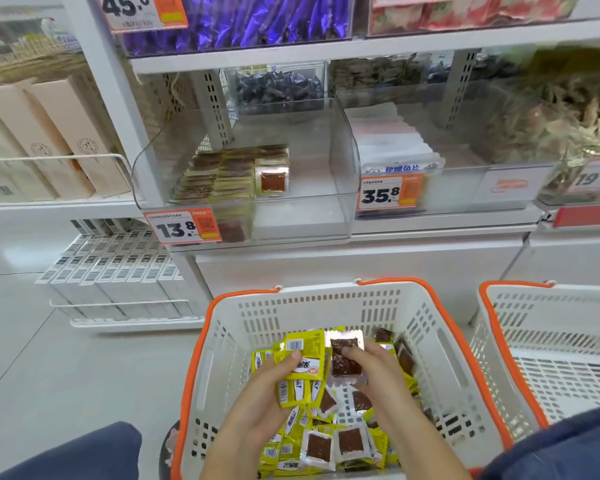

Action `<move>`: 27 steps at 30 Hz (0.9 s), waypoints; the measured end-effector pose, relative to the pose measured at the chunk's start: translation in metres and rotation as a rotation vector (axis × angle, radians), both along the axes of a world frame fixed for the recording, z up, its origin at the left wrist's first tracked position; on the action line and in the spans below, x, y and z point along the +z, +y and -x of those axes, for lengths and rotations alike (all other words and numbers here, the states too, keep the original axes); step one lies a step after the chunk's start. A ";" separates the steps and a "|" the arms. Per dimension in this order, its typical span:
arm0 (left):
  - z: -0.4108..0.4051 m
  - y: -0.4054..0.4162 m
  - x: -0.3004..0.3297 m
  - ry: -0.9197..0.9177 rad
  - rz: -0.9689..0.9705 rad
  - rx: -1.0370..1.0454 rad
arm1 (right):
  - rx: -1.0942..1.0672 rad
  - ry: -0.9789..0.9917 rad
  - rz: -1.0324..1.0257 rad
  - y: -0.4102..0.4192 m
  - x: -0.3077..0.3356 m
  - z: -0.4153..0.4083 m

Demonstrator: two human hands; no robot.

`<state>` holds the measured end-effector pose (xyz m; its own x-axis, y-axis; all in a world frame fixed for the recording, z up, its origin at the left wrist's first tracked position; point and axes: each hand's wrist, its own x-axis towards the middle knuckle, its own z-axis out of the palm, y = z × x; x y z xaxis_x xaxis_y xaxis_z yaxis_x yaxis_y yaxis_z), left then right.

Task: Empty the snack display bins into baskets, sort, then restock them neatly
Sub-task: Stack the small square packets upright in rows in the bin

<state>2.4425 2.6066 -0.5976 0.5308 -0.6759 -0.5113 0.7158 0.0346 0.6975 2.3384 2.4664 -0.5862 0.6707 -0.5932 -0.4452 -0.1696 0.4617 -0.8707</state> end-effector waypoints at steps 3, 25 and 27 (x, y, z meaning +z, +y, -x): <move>0.005 -0.005 -0.003 -0.185 -0.050 0.005 | 0.039 -0.005 0.037 0.004 0.000 -0.001; 0.005 -0.016 0.009 -0.218 -0.047 0.106 | -0.160 -0.069 -0.274 -0.010 -0.007 -0.009; 0.001 -0.014 0.011 -0.122 0.022 0.140 | -0.139 -0.050 -0.289 -0.006 -0.003 -0.010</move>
